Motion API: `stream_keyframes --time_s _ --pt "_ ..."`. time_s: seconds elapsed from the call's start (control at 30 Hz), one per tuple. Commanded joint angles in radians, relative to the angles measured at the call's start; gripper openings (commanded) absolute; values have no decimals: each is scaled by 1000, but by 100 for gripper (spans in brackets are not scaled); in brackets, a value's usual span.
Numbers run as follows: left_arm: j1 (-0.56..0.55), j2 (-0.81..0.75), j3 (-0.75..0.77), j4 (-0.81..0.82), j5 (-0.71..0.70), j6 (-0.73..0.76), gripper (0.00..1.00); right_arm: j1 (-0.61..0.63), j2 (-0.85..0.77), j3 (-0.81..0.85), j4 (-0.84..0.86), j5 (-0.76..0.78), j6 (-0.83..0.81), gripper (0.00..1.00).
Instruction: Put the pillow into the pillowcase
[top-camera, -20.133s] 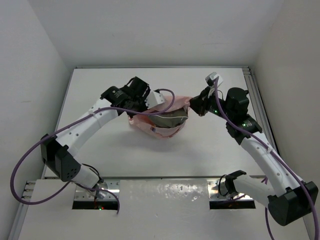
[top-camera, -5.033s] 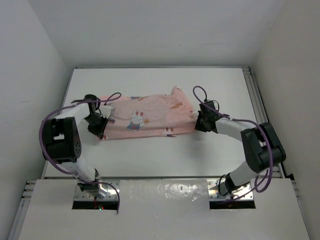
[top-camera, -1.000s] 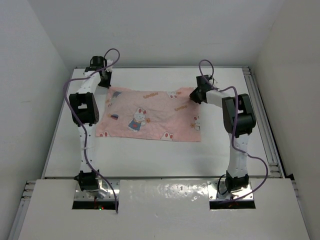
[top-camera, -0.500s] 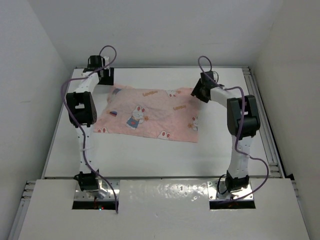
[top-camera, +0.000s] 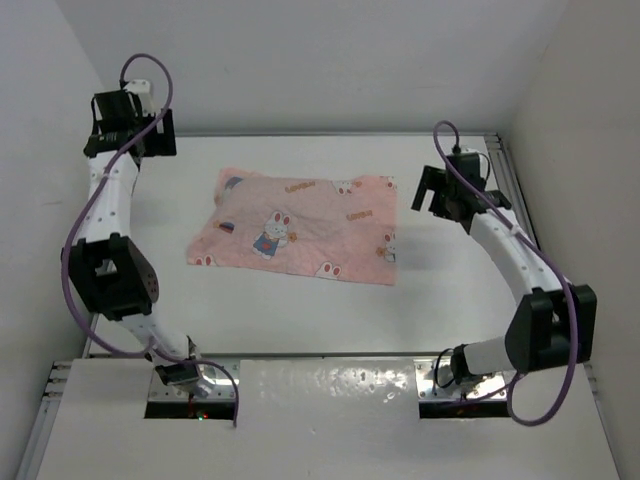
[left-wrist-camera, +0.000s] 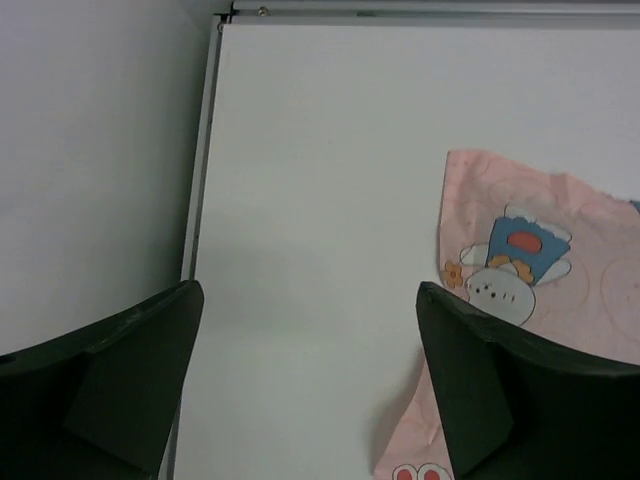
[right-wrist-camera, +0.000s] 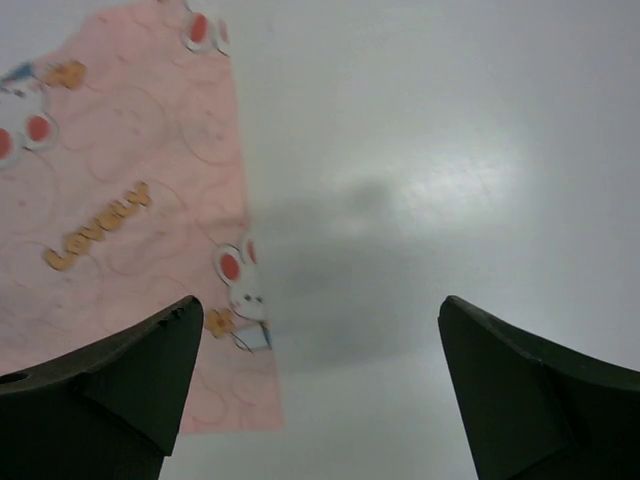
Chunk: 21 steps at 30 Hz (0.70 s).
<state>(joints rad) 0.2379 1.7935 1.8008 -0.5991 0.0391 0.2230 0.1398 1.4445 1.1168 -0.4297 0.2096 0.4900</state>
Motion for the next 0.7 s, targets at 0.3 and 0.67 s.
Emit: stream_keyframes --time_s 0.3,0.67 --pt "61 -244 -416 53 -19 -36 97 -101 -349 -236 -109 100 73 99" --pt "74 -270 -460 15 -73 -16 98 -106 -450 -258 -156 191 90 99"
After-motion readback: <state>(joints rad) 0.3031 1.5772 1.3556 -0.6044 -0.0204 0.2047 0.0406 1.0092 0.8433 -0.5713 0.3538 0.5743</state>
